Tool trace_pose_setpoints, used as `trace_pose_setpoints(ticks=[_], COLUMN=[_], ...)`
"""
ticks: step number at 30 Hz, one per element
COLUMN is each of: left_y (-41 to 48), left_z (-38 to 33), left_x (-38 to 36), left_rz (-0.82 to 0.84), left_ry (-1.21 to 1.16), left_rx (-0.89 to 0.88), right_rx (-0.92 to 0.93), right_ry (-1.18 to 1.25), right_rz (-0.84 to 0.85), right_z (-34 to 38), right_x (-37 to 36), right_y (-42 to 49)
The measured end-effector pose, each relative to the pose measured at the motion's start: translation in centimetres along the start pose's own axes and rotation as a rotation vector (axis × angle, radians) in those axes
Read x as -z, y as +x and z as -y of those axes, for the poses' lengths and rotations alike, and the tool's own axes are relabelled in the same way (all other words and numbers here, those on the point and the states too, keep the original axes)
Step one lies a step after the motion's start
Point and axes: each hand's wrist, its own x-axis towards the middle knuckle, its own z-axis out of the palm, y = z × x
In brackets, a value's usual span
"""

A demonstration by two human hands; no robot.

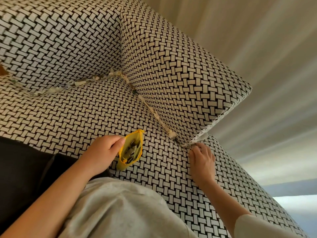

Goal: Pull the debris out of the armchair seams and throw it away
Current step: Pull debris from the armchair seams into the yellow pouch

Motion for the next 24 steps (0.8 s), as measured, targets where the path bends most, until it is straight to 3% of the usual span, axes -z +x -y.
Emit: trace_pose_setpoints(ticks=[12, 18, 24], left_y=[-0.2, 0.0, -0.2], left_z=[-0.5, -0.2, -0.2], left_x=[0.3, 0.0, 0.1], left_rz=[-0.016, 0.006, -0.011], left_ry=[-0.015, -0.016, -0.008], left_rx=[-0.005, 0.002, -0.004], right_rx=[0.019, -0.006, 0.003], right_ry=[0.039, 0.224, 0.226], right_rz=[0.053, 0.209, 0.283], right_z=[-0.7, -2.1, -2.3], right_x=[-0.3, 0.4, 0.9], right_y=[1.2, 2.2, 2.7])
